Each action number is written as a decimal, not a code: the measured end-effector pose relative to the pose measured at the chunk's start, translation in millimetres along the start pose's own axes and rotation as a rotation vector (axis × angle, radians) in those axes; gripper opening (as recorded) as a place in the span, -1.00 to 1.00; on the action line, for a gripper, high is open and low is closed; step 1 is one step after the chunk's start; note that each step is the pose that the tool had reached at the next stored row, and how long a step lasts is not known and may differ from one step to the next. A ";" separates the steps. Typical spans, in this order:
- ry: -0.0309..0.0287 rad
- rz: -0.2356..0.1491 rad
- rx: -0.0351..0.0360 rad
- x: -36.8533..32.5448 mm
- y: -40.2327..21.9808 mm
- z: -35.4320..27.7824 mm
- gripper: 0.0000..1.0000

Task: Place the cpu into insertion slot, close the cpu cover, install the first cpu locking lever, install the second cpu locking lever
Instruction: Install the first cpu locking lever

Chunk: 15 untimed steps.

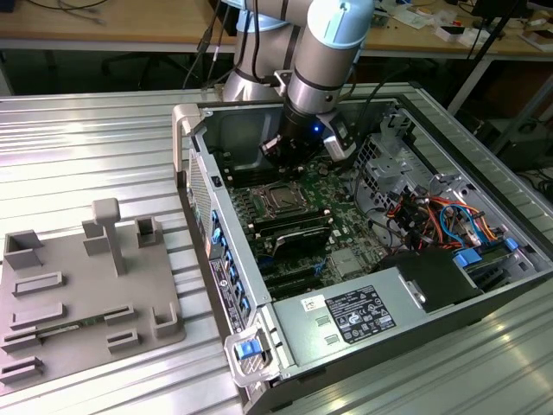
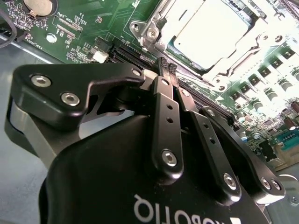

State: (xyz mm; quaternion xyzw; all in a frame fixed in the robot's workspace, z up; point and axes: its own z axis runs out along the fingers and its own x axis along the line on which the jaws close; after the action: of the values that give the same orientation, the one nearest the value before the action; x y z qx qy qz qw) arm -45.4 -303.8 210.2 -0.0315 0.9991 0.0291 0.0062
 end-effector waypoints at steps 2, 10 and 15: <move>0.0003 0.000 0.0006 0.0 -0.1 0.7 -0.79; 0.0006 0.000 0.0024 -1.4 -0.4 4.0 -0.79; 0.0003 0.000 0.0024 -2.4 -0.5 4.9 -0.79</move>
State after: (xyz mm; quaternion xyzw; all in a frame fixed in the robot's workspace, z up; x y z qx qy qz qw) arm -42.9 -303.8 205.3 -0.0315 0.9991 0.0279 0.0061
